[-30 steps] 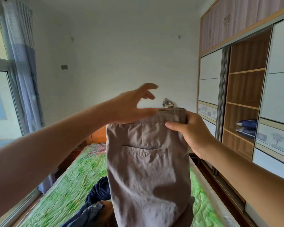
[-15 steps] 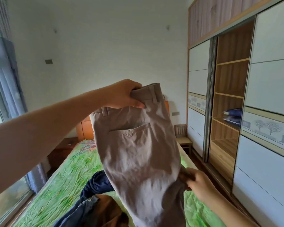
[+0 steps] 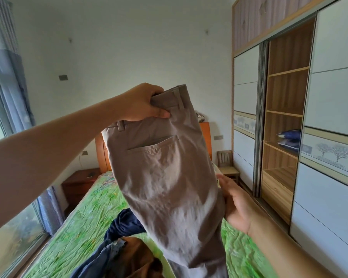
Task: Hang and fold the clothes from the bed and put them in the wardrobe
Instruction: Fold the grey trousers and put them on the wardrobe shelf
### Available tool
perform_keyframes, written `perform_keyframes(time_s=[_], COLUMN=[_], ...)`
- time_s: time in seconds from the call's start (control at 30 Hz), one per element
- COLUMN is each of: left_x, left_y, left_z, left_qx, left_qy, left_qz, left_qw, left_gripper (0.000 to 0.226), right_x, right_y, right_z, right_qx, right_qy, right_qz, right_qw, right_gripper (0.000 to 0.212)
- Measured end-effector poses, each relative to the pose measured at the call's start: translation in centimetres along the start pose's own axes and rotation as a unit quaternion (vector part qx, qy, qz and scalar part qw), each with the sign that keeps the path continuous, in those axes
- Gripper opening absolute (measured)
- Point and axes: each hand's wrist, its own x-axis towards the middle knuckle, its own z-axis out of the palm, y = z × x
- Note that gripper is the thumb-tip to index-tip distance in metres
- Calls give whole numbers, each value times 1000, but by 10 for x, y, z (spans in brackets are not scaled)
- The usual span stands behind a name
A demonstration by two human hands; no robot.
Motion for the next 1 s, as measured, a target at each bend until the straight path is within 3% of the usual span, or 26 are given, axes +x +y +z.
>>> perform_keyframes(time_s=[0.07, 0.23, 0.4, 0.5, 0.6, 0.77, 1.0], left_x=[-4, -14, -11, -7, -3, 4, 8], left_y=[-7, -28, -27, -26, -21, -13, -6], left_z=[-6, -19, -20, -21, -20, -18, -20], left_qx=[-5, -45, -65, -66, -68, -66, -52], left_qy=[8, 32, 34, 35, 30, 38, 26], left_qz=[-13, -44, -52, -49, -45, -40, -31], left_qw=[1000, 998, 996, 996, 996, 996, 998], left_gripper=[31, 34, 35, 35, 34, 30, 31], right_x=[2, 11, 6, 6, 11, 3, 11], right_y=[-1, -9, -18, -18, -17, -17, -11], right_z=[3, 3, 17, 15, 10, 11, 0], right_qx=[-18, 50, -64, -131, -123, -144, -200], right_qy=[14, 77, -7, 38, 81, 15, 65], right_qz=[20, -56, -95, -135, -144, -140, -202], right_qw=[1000, 994, 993, 981, 978, 979, 957], right_gripper=[23, 21, 18, 17, 18, 18, 27])
